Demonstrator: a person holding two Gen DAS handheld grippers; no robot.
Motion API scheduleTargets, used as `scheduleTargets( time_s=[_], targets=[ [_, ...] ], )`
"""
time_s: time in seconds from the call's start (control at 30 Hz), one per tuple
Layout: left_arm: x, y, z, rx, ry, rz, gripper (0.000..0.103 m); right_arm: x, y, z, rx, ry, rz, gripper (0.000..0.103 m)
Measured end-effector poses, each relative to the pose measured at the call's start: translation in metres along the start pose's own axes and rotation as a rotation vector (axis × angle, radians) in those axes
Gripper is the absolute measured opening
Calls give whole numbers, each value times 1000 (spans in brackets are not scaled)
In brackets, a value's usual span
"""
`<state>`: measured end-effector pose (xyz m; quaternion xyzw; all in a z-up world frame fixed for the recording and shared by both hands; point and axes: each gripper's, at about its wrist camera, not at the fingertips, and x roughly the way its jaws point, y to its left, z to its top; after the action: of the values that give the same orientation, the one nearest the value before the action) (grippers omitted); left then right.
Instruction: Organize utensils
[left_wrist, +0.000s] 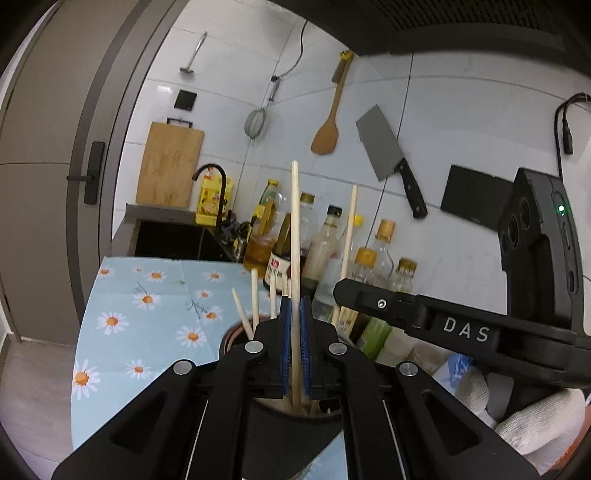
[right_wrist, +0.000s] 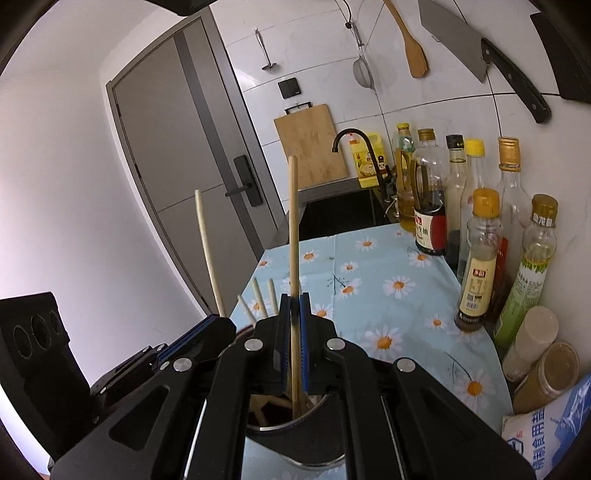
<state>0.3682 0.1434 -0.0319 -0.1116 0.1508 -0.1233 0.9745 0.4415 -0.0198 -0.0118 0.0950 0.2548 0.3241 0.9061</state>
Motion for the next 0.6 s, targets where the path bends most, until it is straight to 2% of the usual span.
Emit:
scheduleTargets(
  time_s=[0.1, 0.2, 0.47, 0.6],
  targets=[
    [-5, 3, -2, -18, 20, 11, 6, -9, 2, -3, 11, -3, -10, 19],
    [-16, 2, -3, -16, 27, 28, 19, -24, 3, -4, 17, -21, -6, 20],
    [-49, -11, -2, -14, 35, 76, 20, -67, -1, -1, 48, -57, 31, 24],
    [-64, -27, 2, 7, 50, 101, 26, -87, -3, 0, 44, -63, 65, 32]
  ],
)
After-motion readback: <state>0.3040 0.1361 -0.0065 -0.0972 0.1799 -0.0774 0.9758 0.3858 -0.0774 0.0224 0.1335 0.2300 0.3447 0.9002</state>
